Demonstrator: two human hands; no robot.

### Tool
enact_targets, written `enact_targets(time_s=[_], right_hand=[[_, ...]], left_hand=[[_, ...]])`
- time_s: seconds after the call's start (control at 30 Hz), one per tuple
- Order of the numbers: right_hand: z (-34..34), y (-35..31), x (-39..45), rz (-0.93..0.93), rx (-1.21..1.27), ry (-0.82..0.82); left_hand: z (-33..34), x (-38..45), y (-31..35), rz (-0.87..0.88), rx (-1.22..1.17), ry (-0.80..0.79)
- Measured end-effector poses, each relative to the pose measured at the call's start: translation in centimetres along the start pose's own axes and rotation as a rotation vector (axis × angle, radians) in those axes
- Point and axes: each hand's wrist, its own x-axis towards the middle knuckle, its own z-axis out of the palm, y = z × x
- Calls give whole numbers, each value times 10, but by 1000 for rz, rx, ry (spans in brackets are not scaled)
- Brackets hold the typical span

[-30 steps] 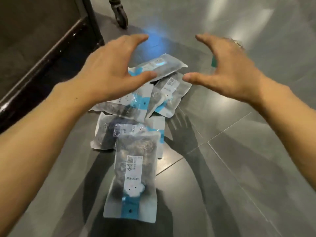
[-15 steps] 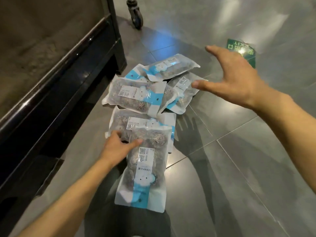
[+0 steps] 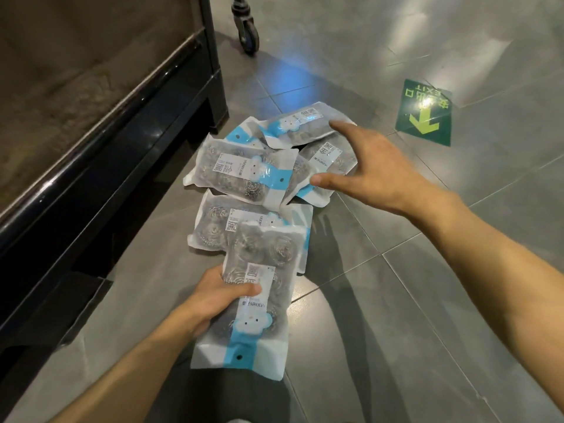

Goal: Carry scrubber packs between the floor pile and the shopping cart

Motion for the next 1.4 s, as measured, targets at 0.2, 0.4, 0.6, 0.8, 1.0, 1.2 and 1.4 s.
enact_targets(time_s=[0.2,0.4,0.6,0.8,1.0,1.2,1.4], right_hand=[[57,-16,25,-13,95,-154],[147,-47,53,-39,21,-462],[186,-66,73,-142,-274,-449],[199,-77,73,-66,-301,-565],[207,-80,54,160,-73,-647],[212,-83,43,274,74,-678],[183,-80,33,300,283,-468]], left_hand=[[-63,-34,10,102,-222,99],[-120,-66,6,195,-374,305],[-135,-76,-5,171,-349,365],[-134,-71,-6,142,-322,355],[-126,-64,-2,127,-302,330],[-119,-59,7,145,-275,294],[-105,-55,31,208,-245,273]])
